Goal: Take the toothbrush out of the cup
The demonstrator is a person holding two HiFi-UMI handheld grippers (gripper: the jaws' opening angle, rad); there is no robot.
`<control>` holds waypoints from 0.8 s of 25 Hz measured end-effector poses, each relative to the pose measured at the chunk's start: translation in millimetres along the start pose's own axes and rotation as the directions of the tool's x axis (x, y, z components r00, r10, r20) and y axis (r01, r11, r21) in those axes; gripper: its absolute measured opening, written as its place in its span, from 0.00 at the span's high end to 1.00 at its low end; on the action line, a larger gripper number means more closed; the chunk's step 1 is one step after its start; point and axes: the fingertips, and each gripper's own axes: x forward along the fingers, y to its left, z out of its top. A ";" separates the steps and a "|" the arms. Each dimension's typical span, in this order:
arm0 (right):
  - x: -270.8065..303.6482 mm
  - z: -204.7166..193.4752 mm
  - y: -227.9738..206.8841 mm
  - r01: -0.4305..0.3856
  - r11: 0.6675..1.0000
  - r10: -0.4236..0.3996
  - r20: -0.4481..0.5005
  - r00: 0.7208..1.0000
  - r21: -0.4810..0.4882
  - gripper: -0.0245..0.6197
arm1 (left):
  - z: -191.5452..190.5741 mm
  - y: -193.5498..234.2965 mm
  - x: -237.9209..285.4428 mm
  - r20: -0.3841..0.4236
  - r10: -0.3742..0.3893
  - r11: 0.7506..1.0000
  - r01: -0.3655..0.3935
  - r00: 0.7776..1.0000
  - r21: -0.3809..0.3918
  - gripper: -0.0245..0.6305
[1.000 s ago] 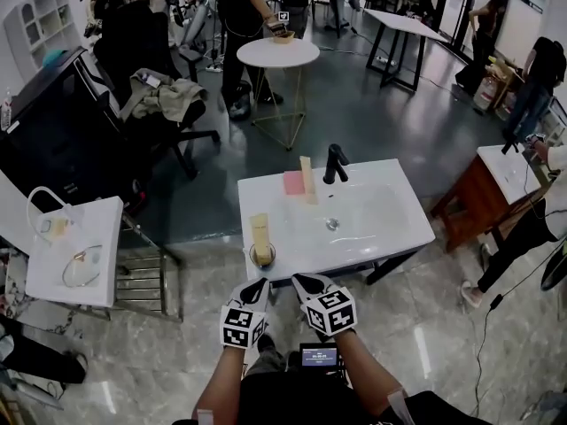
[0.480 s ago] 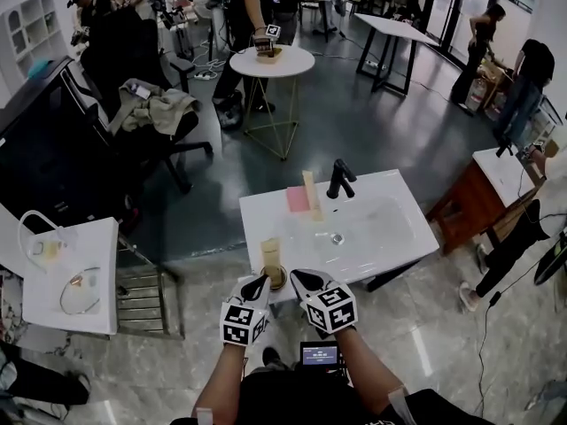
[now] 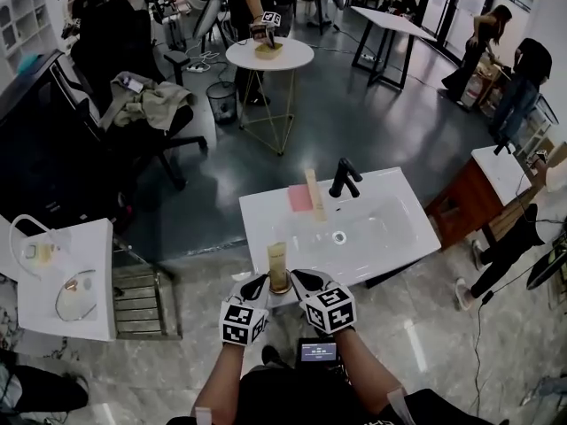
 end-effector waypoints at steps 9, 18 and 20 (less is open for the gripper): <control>8.7 28.9 -12.7 -0.046 0.998 0.047 0.017 0.999 -0.030 0.95 | 21.4 13.4 3.3 0.040 0.053 0.998 -0.053 0.998 -0.017 0.95; 11.0 28.9 -14.9 -0.088 0.996 0.088 0.009 0.996 -0.028 0.95 | 22.3 14.2 1.6 0.034 0.102 0.995 -0.101 0.994 -0.024 0.95; 10.9 28.5 -16.3 -0.096 0.995 0.096 0.009 0.995 -0.016 0.95 | 22.6 14.2 1.0 0.036 0.112 0.993 -0.112 0.993 -0.025 0.95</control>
